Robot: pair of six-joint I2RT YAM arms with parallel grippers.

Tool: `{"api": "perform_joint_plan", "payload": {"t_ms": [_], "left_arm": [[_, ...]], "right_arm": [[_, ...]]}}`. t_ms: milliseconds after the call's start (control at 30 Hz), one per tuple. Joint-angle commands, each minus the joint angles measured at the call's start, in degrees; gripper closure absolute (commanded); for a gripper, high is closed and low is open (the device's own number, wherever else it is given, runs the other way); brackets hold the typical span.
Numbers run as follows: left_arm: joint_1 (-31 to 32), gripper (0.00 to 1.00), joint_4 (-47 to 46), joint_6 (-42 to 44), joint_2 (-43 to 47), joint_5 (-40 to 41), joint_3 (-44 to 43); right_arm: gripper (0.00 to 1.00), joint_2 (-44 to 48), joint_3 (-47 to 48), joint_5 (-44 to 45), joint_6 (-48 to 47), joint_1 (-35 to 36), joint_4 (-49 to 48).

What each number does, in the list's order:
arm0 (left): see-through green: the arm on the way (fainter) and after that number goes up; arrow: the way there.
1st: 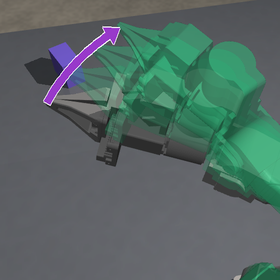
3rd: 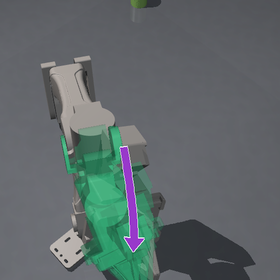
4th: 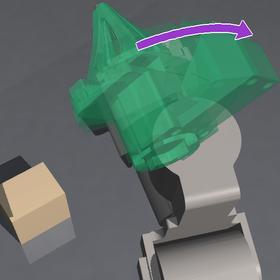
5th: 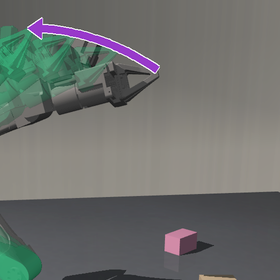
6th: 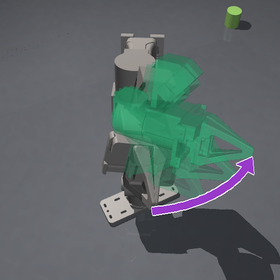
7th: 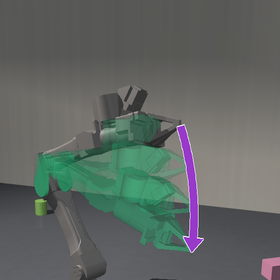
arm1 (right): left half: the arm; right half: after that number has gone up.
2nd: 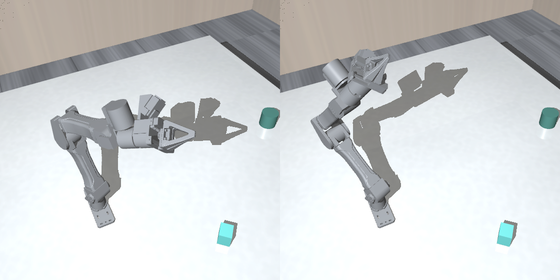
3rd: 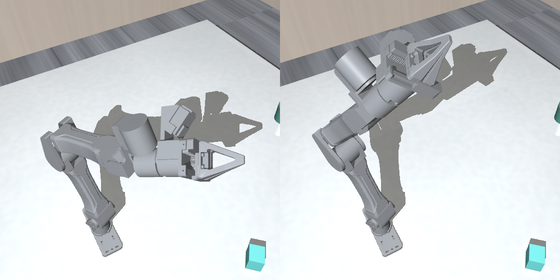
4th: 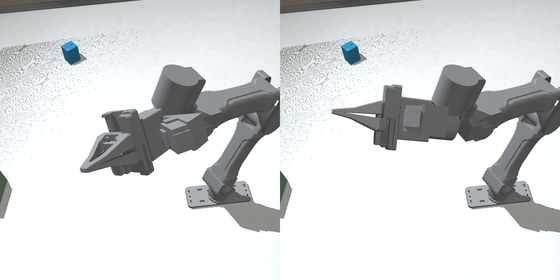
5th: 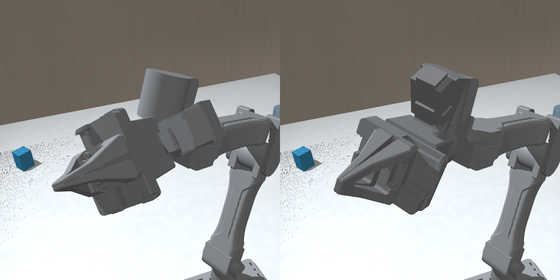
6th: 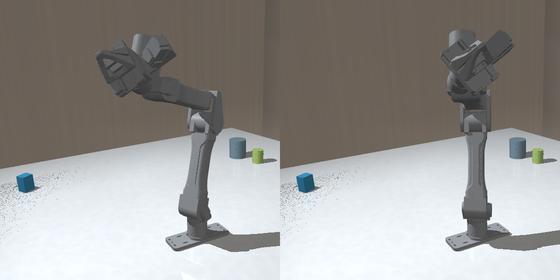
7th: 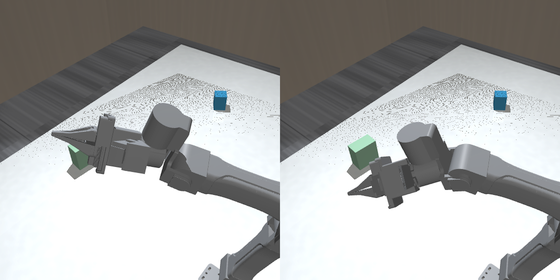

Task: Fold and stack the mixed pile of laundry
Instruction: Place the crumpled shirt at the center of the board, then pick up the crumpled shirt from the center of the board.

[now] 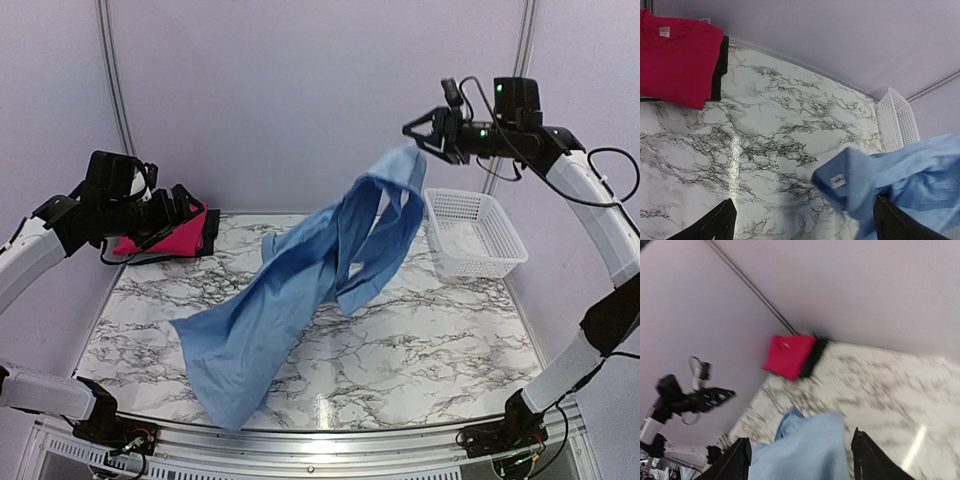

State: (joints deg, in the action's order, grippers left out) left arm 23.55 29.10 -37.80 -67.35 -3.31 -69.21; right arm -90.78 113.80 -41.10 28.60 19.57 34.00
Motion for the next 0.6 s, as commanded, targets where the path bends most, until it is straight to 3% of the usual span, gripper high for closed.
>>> {"api": "perform_joint_plan", "payload": {"t_ms": [0, 100, 300, 567], "left_arm": [[-0.26, 0.01, 4.04, 4.97, 4.02, -0.09, 3.20], [-0.05, 0.01, 4.08, 6.16, 5.74, -4.59, 7.59], [4.79, 0.01, 4.11, 6.75, 7.64, -8.97, 16.28], [17.17, 0.01, 4.39, 9.06, 1.03, -8.05, 21.89]], "right_arm": [[0.33, 9.94, -18.80, 25.39, -14.73, -2.89, 17.84], [0.32, 12.62, -28.18, 24.87, -16.86, 0.21, 17.54], [0.32, 13.27, -36.88, 19.46, -18.51, 7.79, 15.59], [0.33, 5.48, -37.81, 17.38, -24.38, 15.25, 15.84]]}}
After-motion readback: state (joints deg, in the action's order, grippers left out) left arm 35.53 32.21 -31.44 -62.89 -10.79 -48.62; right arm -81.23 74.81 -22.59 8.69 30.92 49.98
